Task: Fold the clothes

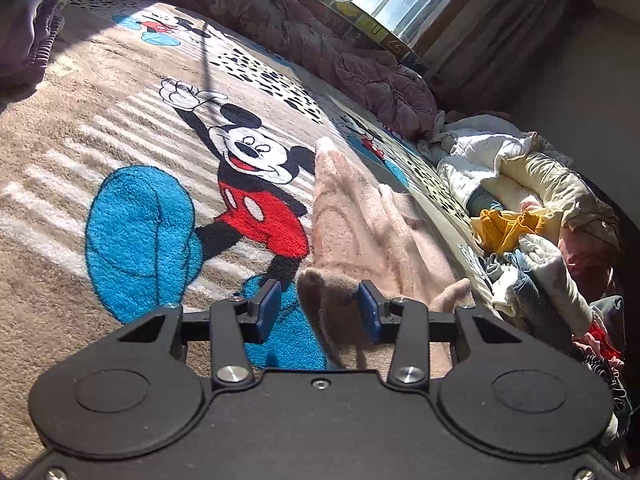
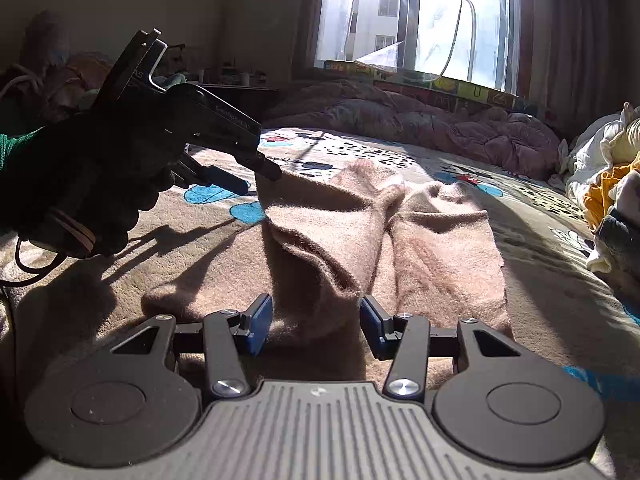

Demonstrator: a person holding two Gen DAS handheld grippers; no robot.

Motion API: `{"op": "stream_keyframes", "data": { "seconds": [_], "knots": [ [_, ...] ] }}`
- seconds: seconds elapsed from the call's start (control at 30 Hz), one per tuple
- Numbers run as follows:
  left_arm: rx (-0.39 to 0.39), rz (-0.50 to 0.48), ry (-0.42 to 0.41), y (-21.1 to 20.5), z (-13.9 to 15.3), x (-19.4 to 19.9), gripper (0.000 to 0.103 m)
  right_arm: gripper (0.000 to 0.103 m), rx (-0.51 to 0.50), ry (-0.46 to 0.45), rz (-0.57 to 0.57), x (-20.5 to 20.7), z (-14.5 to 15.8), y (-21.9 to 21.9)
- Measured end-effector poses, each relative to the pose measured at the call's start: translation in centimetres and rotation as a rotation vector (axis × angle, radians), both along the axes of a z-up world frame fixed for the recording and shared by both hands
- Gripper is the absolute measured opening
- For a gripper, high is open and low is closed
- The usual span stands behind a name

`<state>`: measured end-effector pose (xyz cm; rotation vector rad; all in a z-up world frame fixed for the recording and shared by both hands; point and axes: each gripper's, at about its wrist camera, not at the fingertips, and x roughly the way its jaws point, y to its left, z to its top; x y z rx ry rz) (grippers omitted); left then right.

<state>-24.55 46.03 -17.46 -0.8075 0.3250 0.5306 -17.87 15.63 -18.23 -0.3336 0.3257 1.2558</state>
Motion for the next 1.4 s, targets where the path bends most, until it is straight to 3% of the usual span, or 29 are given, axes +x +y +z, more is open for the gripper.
{"op": "stream_keyframes", "data": {
  "seconds": [0.07,0.1,0.23,0.4,0.5,0.67,1.0,1.2,1.4],
  "knots": [
    [-0.010,0.005,-0.007,0.4,0.2,0.3,0.010,0.049,-0.004,0.002,-0.002,0.1,-0.2,0.2],
    [0.004,-0.003,-0.007,0.4,0.8,0.6,0.006,0.049,-0.005,0.001,-0.003,0.1,-0.2,0.2],
    [0.072,-0.046,-0.004,0.1,3.3,2.2,0.004,0.049,-0.005,-0.012,-0.006,-0.3,-0.2,0.3],
    [0.225,-0.163,0.089,-0.8,6.6,5.8,0.003,0.049,-0.002,-0.029,-0.006,-0.8,0.0,0.1],
    [0.278,-0.217,0.165,-1.1,7.1,7.6,0.003,0.049,0.003,-0.037,-0.006,-1.0,0.2,0.0],
    [0.268,-0.226,0.158,-0.4,6.9,8.6,0.003,0.049,0.018,-0.053,-0.012,-1.0,0.8,-0.1],
    [0.312,-0.299,0.242,-0.1,6.3,11.1,0.003,0.049,0.038,-0.079,0.006,-1.6,1.8,-0.1],
    [0.261,-0.294,0.224,1.5,5.5,11.3,0.003,0.049,0.054,-0.146,0.054,-3.0,2.4,0.3],
    [0.235,-0.308,0.228,2.7,4.5,12.3,0.003,0.050,0.033,-0.148,0.121,-3.8,2.4,1.7]
  ]
}}
